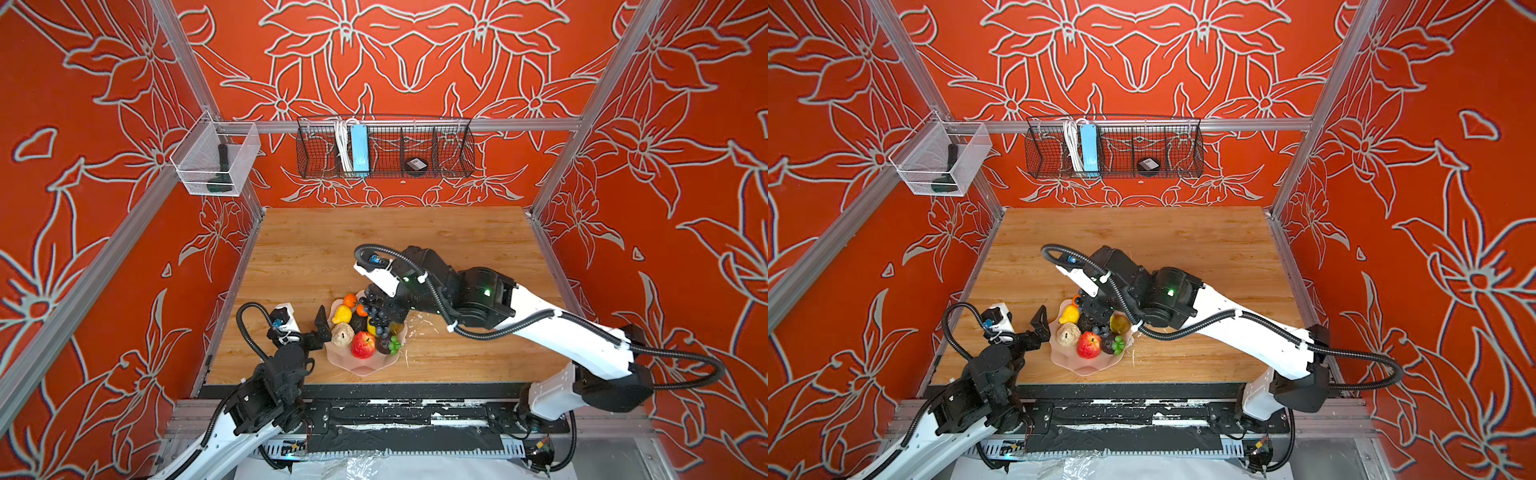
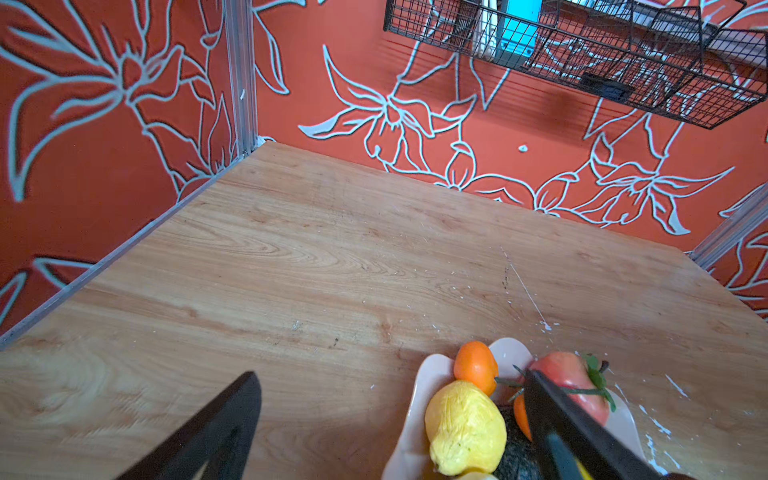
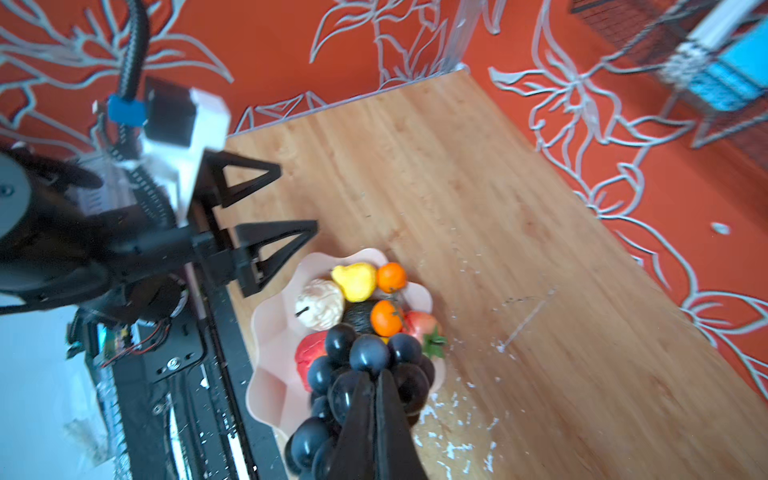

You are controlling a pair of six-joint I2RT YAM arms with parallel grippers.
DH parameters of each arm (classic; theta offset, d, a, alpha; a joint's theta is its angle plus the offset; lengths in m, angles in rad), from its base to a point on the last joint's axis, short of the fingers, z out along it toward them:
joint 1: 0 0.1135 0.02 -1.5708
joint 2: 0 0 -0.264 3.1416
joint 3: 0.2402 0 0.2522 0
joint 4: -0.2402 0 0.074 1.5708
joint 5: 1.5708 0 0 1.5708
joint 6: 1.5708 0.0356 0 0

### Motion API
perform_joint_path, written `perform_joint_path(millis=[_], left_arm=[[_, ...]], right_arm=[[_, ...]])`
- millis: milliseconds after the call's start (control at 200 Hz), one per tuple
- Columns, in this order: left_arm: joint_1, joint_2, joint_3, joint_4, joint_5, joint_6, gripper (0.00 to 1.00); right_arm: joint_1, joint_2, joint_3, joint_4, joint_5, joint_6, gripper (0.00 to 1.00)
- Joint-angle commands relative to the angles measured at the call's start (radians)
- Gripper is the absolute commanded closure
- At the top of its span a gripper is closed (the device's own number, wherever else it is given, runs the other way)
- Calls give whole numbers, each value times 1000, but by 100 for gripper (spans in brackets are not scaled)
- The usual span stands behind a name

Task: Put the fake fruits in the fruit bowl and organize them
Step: 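Carry the dark grape bunch with the right gripper over the pink bowl, then lower the grape bunch into the bowl edge nearest the robot with the right gripper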

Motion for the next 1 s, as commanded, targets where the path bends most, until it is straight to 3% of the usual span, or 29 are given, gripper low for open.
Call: perform_joint_path(millis=[0,495,991], left_arm=[[5,-22,-5,-25,-38,-30,2],[5,-66,3,-74,-61,-57,2],[5,-67,15,-101,-71,-80,2]], right_arm=[[33,31,35,34,-18,5,100],[100,153,39,97,-87,57,100],[116,220,66,113,-53,54,100]])
